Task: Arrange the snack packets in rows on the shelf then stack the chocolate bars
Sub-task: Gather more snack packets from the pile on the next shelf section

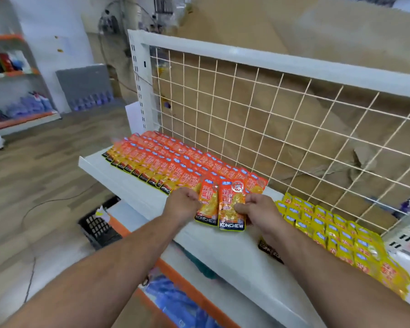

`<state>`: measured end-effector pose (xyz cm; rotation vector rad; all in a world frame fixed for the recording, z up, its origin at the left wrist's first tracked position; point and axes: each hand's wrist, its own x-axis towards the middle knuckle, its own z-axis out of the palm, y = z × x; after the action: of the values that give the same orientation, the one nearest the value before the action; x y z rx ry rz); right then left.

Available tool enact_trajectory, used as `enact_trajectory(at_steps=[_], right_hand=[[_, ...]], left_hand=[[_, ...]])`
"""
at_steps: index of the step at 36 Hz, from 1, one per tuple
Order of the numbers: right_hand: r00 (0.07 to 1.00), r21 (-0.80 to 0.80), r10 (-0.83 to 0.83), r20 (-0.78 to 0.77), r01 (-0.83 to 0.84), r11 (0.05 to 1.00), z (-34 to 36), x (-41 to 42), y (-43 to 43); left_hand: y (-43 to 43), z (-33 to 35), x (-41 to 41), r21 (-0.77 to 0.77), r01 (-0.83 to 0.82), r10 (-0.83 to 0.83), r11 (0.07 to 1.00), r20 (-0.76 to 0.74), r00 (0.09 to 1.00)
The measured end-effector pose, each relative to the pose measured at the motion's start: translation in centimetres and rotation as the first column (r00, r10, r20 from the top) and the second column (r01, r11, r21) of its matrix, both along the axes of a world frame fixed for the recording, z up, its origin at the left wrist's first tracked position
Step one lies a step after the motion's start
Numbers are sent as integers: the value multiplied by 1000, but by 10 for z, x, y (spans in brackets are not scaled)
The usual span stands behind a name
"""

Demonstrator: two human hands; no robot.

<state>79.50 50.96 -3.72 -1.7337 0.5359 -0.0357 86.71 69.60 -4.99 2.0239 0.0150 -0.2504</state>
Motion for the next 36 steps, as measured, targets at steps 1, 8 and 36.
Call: enact_trajectory(at_steps=[1,8,36], right_hand=[[1000,0,-23,1,23,1000,1,4,2],[986,-55,-168,-15,167,985,3,26,22],[883,-135,-465,-65,454,881,-9,42,85]], left_hand=[[1,0,9,18,37,-37,999,4,999],[7,-1,60,198,206,-220,958,52,974],[39,-1,97,556,323,-601,766,439,668]])
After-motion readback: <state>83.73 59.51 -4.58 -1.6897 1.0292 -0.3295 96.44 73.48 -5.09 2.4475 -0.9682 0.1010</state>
